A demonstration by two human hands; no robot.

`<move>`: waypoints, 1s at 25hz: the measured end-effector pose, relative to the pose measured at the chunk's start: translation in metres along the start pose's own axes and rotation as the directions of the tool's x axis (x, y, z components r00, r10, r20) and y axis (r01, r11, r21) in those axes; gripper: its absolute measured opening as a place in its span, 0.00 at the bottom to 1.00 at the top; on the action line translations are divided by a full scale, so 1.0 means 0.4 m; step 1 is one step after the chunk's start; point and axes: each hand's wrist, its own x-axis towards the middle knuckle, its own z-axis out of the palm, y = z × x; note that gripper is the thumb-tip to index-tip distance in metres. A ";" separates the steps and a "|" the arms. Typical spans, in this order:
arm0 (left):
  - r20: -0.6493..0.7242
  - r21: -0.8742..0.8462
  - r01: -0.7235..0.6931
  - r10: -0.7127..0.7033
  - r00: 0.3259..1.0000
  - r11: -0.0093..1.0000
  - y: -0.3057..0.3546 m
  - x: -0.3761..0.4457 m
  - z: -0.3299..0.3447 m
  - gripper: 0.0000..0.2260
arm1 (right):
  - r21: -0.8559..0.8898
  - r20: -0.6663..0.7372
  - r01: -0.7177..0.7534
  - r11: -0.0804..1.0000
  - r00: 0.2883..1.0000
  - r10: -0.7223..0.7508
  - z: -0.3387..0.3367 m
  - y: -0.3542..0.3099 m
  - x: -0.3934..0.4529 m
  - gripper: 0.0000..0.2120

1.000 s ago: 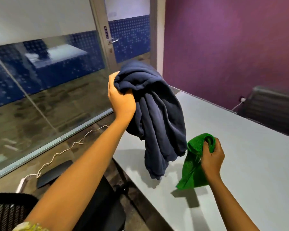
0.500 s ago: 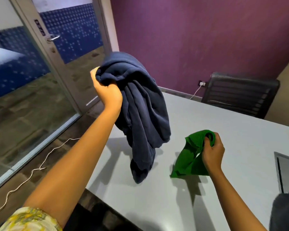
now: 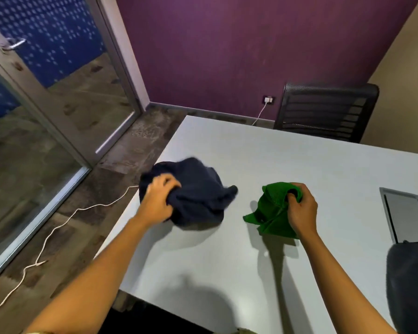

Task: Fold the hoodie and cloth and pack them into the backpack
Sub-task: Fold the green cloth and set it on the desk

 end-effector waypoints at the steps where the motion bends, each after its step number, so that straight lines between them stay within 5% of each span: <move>1: 0.221 0.129 0.002 -0.031 0.975 0.992 -0.021 -0.057 0.048 0.24 | -0.017 0.024 -0.027 0.999 0.999 0.027 -0.002 0.014 -0.006 0.12; 3: 0.542 0.228 0.024 -0.148 0.827 0.973 -0.041 -0.148 0.120 0.30 | -0.029 0.048 -0.060 0.998 0.997 0.061 -0.011 0.040 -0.015 0.14; 6: 0.639 0.257 0.150 -0.284 0.714 0.955 -0.027 -0.168 0.149 0.30 | -0.041 0.072 -0.063 0.997 0.995 0.066 -0.033 0.041 -0.019 0.14; 10: 0.468 0.108 0.303 -0.317 0.825 0.947 0.104 -0.063 0.110 0.07 | -0.066 0.147 -0.028 0.997 0.988 0.038 -0.062 0.023 -0.023 0.10; 15: 0.214 -0.545 0.166 -0.055 0.975 0.822 0.422 0.023 0.118 0.06 | -0.039 0.233 0.030 0.999 0.972 -0.020 -0.091 -0.045 -0.026 0.06; 18: 0.122 -0.590 0.034 0.047 0.991 0.807 0.569 0.045 0.142 0.17 | -0.005 0.280 0.054 0.999 0.959 -0.051 -0.108 -0.080 -0.023 0.06; 21: 0.025 -0.615 -0.076 0.115 0.993 0.785 0.618 0.068 0.153 0.18 | 0.067 0.291 0.050 0.996 0.954 -0.067 -0.144 -0.096 -0.019 0.06; 25: 0.098 -0.498 -0.130 0.205 0.974 0.857 0.612 0.080 0.165 0.25 | 0.123 0.294 0.005 0.992 0.955 -0.041 -0.200 -0.090 -0.006 0.05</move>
